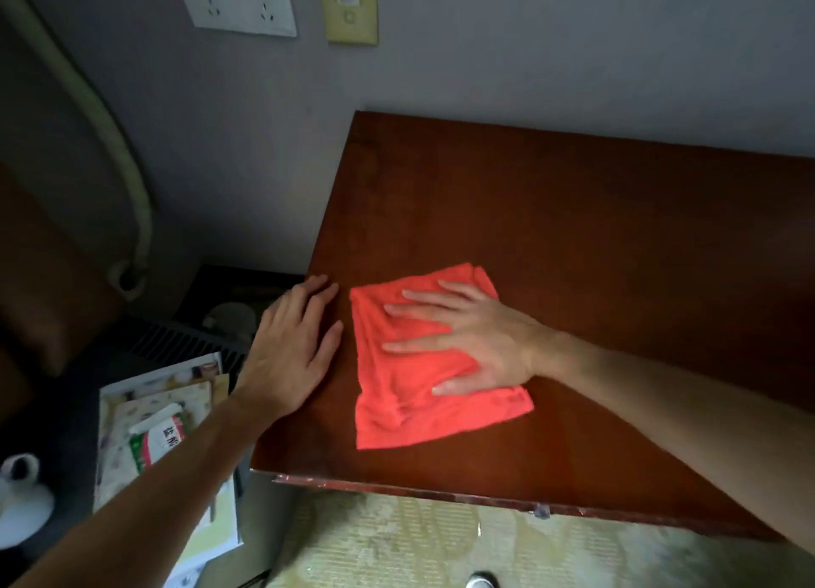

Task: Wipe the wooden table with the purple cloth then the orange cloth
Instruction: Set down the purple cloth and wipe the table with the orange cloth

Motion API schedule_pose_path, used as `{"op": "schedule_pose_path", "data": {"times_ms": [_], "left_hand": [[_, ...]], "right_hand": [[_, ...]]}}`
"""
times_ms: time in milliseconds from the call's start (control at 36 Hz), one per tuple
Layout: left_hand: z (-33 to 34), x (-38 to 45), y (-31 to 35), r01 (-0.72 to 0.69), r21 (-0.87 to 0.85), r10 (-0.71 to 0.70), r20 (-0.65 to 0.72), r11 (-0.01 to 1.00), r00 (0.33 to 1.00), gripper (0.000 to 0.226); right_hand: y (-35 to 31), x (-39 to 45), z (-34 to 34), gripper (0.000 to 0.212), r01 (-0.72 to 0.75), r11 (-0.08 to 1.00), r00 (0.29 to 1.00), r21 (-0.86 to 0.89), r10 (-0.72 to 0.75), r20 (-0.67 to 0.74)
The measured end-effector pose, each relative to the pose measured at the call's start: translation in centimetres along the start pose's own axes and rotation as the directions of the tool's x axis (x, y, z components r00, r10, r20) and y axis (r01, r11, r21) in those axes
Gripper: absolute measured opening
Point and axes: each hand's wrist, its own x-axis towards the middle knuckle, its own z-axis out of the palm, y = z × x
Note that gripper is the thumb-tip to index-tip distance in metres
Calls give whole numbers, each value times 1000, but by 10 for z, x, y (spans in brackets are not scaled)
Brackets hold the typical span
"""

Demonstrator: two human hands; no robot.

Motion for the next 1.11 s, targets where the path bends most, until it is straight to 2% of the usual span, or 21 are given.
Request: {"op": "schedule_pose_path", "data": {"times_ms": [83, 250, 472, 611, 722, 806, 917, 1028, 1111], "left_hand": [[-1, 2, 2, -59, 10, 58, 34, 998, 998, 56], [-1, 4, 2, -61, -23, 63, 65, 998, 996, 58], [-2, 7, 2, -46, -43, 49, 64, 998, 997, 55], [1, 8, 1, -57, -54, 59, 42, 997, 997, 54], [2, 9, 1, -60, -59, 62, 20, 996, 998, 53], [1, 9, 1, -64, -65, 65, 15, 996, 998, 52], [1, 7, 0, -58, -55, 61, 51, 997, 997, 53], [3, 7, -2, -58, -65, 61, 47, 996, 997, 54], [7, 6, -4, -65, -84, 67, 16, 994, 998, 54]], "right_hand": [[46, 26, -6, 69, -30, 999, 1000, -11, 30, 5], [138, 80, -20, 72, -197, 980, 980, -34, 196, -47], [227, 140, -32, 73, -216, 976, 974, -31, 213, -77], [260, 169, -40, 75, -263, 964, 963, -27, 261, -69], [264, 190, -43, 87, -394, 919, 913, 22, 394, -108], [260, 202, -41, 85, -506, 860, 847, 68, 510, -148], [245, 204, -36, 82, -566, 823, 809, 59, 567, -152], [210, 199, -30, 89, -607, 792, 775, 73, 609, -168], [179, 190, -23, 80, -616, 785, 772, 58, 617, -155]]}}
